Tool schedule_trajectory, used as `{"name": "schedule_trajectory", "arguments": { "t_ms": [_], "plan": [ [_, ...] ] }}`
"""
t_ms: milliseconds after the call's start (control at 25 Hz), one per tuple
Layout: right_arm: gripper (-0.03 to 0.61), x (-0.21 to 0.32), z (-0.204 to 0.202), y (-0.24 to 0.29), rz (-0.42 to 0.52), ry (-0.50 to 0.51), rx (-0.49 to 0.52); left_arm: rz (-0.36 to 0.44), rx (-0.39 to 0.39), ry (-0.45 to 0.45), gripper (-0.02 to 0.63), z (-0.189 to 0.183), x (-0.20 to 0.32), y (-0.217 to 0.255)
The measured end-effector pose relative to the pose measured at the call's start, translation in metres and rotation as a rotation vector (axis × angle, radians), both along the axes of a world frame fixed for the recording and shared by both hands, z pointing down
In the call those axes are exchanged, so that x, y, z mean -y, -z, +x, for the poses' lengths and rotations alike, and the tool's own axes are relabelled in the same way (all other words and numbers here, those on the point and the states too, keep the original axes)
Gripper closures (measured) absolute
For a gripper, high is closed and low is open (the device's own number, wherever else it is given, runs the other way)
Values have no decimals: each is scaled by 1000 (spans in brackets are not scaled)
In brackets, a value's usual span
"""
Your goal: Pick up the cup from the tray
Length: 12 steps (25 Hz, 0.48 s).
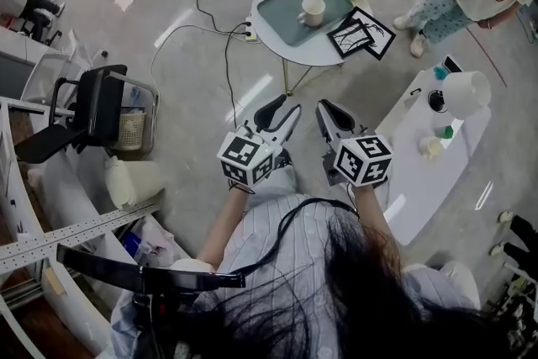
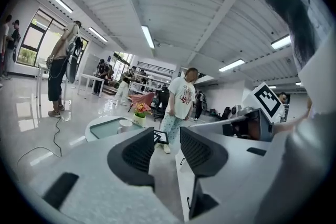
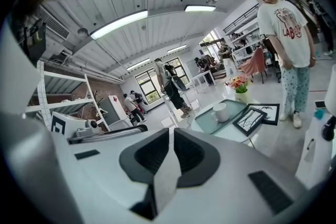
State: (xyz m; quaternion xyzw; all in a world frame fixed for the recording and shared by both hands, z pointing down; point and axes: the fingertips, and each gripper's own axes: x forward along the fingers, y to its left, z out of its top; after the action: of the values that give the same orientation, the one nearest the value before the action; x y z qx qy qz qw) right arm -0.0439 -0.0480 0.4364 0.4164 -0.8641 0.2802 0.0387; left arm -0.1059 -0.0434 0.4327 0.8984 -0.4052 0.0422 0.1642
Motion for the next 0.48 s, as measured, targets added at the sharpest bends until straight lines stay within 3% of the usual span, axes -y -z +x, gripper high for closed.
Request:
{"name": "schedule_trajectory", "arguments": {
  "t_ms": [480],
  "plan": [
    [535, 51, -18, -6, -14, -55, -33, -15, -26, -60, 462, -19, 58, -9]
  ]
}}
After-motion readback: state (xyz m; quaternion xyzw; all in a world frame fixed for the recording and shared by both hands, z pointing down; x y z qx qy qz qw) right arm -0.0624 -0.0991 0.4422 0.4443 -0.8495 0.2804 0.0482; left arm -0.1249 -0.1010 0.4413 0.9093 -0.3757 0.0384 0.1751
